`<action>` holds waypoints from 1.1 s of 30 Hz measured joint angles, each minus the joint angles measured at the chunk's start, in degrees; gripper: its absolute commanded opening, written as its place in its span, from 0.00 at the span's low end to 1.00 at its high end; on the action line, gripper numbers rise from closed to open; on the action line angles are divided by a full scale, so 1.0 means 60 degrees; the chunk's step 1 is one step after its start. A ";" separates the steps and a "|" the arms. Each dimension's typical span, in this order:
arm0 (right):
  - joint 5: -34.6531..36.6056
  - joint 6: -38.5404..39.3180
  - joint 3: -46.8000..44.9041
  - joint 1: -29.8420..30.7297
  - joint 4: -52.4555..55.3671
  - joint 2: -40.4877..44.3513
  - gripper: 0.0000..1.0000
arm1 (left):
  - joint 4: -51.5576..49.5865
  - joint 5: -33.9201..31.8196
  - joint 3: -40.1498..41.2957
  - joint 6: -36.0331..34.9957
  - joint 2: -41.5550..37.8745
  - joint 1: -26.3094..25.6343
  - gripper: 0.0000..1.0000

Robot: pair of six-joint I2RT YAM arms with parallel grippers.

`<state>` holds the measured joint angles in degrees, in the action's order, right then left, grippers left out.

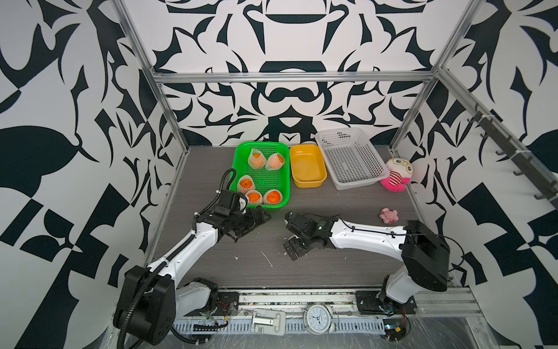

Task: Remove foam nets from oranges
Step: Place the orange at the center of the board, then remove the foam net from the orange.

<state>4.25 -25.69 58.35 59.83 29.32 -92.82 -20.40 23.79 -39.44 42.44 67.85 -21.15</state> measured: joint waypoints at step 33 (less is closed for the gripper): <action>0.0255 -0.0011 0.0736 0.0357 0.0648 -0.0004 0.99 | 0.0069 -0.0029 0.0291 0.0029 -0.0390 -0.0007 0.99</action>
<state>5.78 -25.76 62.76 61.98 33.21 -92.84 -19.99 23.62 -37.69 42.61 65.52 -21.19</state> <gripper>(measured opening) 0.993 0.994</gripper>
